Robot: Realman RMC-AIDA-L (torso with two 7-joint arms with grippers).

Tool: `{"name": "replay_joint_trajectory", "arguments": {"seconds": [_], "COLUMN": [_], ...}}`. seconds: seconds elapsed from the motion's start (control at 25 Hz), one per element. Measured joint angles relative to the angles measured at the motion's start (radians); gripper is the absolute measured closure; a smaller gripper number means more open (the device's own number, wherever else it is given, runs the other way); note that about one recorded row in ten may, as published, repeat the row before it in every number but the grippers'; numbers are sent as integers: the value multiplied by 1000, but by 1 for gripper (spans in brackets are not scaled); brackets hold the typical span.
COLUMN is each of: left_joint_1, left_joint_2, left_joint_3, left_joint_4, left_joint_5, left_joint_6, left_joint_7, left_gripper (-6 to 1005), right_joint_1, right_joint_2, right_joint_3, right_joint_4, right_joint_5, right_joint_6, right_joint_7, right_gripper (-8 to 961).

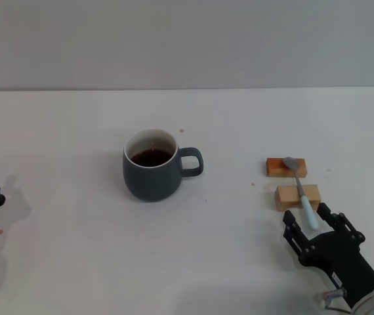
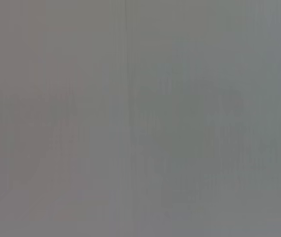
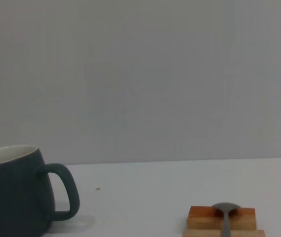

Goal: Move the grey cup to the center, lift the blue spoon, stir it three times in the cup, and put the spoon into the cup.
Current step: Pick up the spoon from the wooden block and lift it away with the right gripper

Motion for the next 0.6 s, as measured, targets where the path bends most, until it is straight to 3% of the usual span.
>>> {"name": "replay_joint_trajectory", "arguments": {"seconds": [0.6], "left_joint_1": [2], "left_joint_2": [0], "left_joint_3": [1], "left_joint_4": [0], "left_joint_5": [0], "left_joint_6": [-1], "left_joint_7": [0], "left_gripper": [1001], "right_joint_1": [-7], "right_joint_2": [-3], "right_joint_3": [-1], "right_joint_4": [9], "right_joint_5": [-3], "right_joint_6": [-4], "right_joint_7": [0], "right_gripper": [353]}}
